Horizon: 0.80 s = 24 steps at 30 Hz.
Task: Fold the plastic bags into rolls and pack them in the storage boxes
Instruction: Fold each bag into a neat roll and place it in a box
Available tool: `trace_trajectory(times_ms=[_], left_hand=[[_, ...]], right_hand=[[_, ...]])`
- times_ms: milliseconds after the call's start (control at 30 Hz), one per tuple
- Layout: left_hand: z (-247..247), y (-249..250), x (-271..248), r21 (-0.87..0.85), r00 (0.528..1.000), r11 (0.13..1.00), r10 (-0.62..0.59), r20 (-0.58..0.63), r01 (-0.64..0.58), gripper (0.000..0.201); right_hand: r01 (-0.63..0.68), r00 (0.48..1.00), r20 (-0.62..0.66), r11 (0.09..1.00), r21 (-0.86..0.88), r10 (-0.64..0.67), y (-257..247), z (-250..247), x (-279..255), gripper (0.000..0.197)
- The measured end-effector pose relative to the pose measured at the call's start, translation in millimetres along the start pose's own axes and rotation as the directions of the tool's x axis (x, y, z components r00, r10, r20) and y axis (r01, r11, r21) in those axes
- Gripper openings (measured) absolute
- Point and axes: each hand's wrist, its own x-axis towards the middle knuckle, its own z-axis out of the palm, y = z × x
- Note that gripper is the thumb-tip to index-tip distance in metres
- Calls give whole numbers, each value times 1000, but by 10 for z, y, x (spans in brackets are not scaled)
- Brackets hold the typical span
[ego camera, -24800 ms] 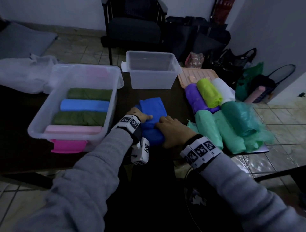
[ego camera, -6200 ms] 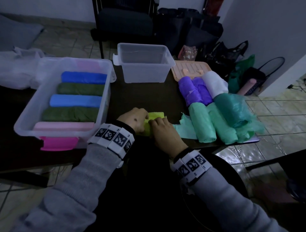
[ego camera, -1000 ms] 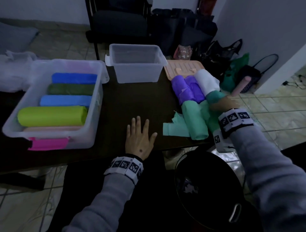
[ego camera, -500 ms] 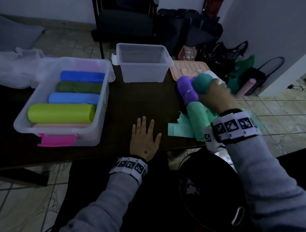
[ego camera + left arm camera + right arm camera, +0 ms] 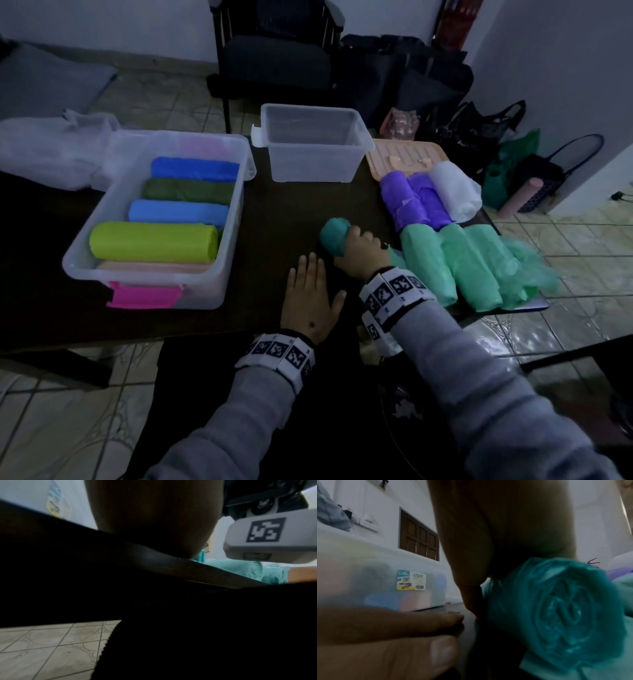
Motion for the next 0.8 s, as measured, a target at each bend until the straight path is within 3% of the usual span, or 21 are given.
trace_trajectory(times_ms=[167, 267, 367, 433, 533, 600, 667, 767, 800], left_hand=[[-48, -30, 21, -90, 999, 996, 22, 40, -18, 71], [-145, -124, 31, -387, 999, 921, 37, -8, -37, 60], [-243, -267, 2, -622, 974, 782, -164, -156, 32, 53], [-245, -399, 5, -606, 933, 791, -278, -230, 87, 52], [-170, -562, 34, -426, 937, 894, -256, -239, 135, 50], [-91, -600, 41, -276, 950, 954, -188, -248, 116, 48], [-46, -599, 28, -212, 947, 972, -162, -277, 104, 48], [-19, -601, 19, -188, 939, 977, -154, -306, 99, 48], [-11, -598, 17, -177, 939, 979, -154, -308, 103, 48]], right_hand=[[52, 998, -23, 998, 37, -51, 57, -20, 19, 73], [158, 985, -78, 987, 20, -156, 96, -71, 49, 69], [337, 922, -143, 927, -166, -361, 104, -97, 69, 58], [450, 870, -86, 854, -260, -485, 85, -92, 80, 55], [546, 813, -7, 767, -337, -582, 48, -89, 91, 55], [557, 817, 32, 773, -305, -576, 30, -91, 100, 61], [509, 854, -7, 838, -199, -520, 0, -78, 65, 71], [314, 905, -322, 947, 61, -279, -96, 10, -12, 59], [240, 916, -362, 958, 156, -171, -149, 35, -39, 54]])
